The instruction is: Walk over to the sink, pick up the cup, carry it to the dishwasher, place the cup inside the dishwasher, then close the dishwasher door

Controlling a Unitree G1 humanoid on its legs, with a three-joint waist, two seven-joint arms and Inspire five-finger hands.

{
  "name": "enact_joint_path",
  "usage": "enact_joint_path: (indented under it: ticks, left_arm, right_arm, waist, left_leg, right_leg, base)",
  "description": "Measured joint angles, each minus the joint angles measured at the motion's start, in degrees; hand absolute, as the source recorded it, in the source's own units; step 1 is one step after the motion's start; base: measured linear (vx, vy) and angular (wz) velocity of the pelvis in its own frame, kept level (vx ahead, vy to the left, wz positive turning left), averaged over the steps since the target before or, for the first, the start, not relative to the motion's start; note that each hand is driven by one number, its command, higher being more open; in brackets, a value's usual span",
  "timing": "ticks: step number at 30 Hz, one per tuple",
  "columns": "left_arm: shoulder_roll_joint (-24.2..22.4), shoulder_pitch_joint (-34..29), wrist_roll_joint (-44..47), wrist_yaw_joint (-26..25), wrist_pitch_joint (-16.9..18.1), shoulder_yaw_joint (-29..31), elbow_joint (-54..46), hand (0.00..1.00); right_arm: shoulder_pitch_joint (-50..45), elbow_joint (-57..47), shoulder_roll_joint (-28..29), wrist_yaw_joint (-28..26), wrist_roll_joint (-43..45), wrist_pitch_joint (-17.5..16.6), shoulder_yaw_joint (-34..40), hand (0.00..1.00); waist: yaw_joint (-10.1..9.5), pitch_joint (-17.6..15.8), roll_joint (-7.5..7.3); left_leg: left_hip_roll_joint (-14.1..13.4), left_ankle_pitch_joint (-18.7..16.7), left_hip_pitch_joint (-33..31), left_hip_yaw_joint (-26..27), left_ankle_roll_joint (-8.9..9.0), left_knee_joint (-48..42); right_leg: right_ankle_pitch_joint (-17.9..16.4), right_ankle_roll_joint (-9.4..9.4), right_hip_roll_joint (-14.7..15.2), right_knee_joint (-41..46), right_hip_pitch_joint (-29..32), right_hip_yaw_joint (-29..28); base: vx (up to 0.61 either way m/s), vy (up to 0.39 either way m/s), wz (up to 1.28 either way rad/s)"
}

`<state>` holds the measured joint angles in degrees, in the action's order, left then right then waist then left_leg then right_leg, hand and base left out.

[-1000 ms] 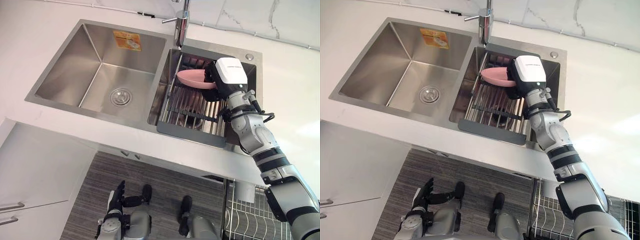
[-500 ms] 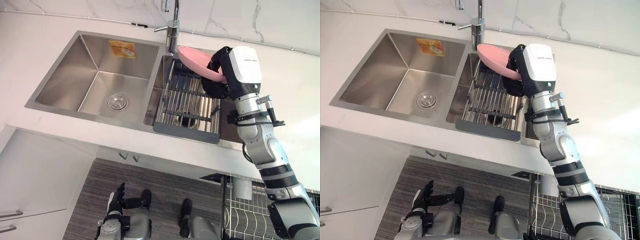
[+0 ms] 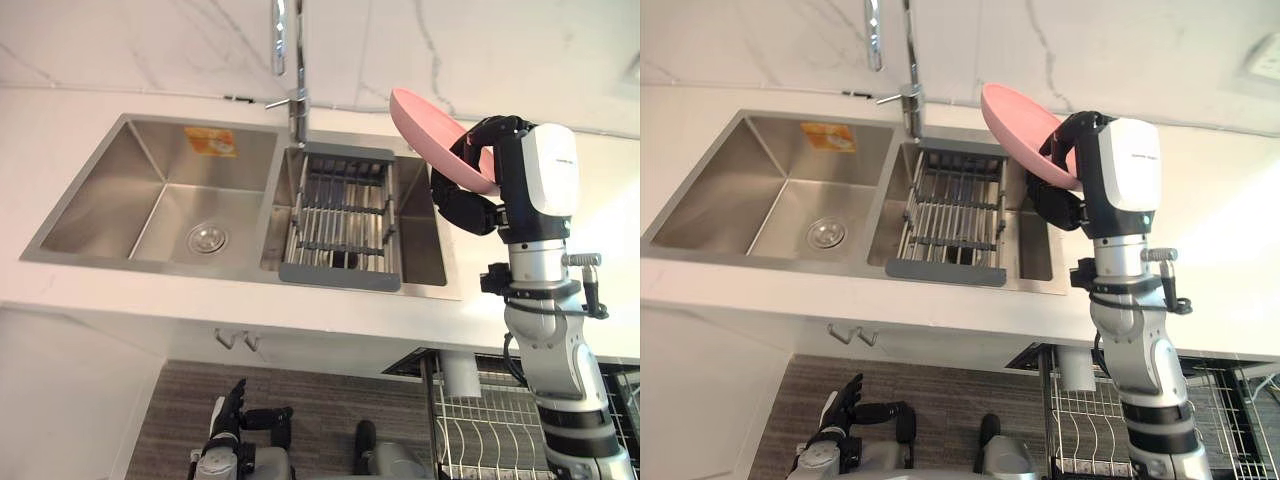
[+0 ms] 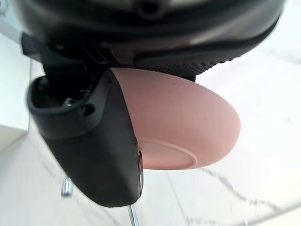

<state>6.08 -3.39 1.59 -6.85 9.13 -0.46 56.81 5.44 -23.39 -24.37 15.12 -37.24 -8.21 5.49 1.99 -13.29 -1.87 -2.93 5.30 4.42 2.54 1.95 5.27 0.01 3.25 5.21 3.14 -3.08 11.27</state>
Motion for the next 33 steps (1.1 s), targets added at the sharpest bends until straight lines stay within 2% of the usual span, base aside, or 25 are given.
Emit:
enact_joint_path:
  ticks: [6,14,23,27,31,33]
  left_arm:
    - [-0.3,-0.3,-2.7,0.2,-0.1,-0.2,2.0,1.00]
    - [-0.4,-1.2,-2.8,0.2,0.0,-1.2,2.4,1.00]
    - [-1.2,-1.9,-2.9,0.7,0.0,-2.6,3.8,1.00]
    - [-1.7,-2.2,-2.9,0.7,0.1,-2.7,3.9,1.00]
    - [-1.9,-2.6,-2.9,0.8,0.3,-3.8,3.8,1.00]
    - [-2.5,-2.6,-2.9,0.8,0.7,-4.4,3.8,1.00]
  right_arm:
    - [-9.5,-5.6,3.8,0.1,0.1,-2.2,1.6,0.00]
    - [-17.7,-6.8,9.1,0.5,0.1,-2.1,5.7,0.00]
    - [-24.0,-6.7,11.2,0.8,0.1,-1.0,13.0,0.00]
    - [-25.2,-5.5,11.1,1.3,0.1,-0.1,17.2,0.00]
    - [-26.4,-3.3,10.8,1.7,0.0,1.0,20.8,0.00]
    - [-26.4,-1.2,9.9,2.3,0.0,1.6,22.7,0.00]
  waist:
    - [0.84,2.8,0.15]
    - [2.08,4.4,0.58]
    - [3.93,6.1,2.48]
    - [5.44,6.0,3.39]
    - [6.63,5.6,4.36]
    - [7.53,4.9,5.39]
  left_leg:
    - [-0.2,-1.4,2.8,2.2,0.28,0.0]
    - [-0.2,-2.6,4.0,4.4,0.15,0.0]
    - [-0.2,-4.1,6.3,10.9,0.58,-0.3]
    - [-0.1,-4.9,6.8,14.7,0.55,-0.3]
    - [0.1,-6.7,6.1,17.4,0.63,-1.7]
    - [0.2,-8.5,4.4,19.3,0.53,-4.4]
  right_leg:
    - [-0.2,0.21,-0.3,-0.4,-1.7,-2.1]
    - [-0.5,0.44,-0.3,-0.3,-1.5,-4.3]
    - [-0.3,0.61,-0.9,1.0,0.0,-10.4]
    - [-0.6,0.72,-1.4,2.5,2.1,-14.1]
    - [-2.5,0.96,-1.6,6.2,5.5,-16.8]
    - [-3.4,1.13,-1.8,8.6,8.0,-19.0]
  base:
    - [0.00,0.003,-0.20]
    - [-0.01,0.013,-0.14]
    - [0.05,0.024,-0.38]
    - [0.03,0.023,-0.46]
    - [0.00,0.011,-0.38]
    - [0.02,0.003,-0.46]
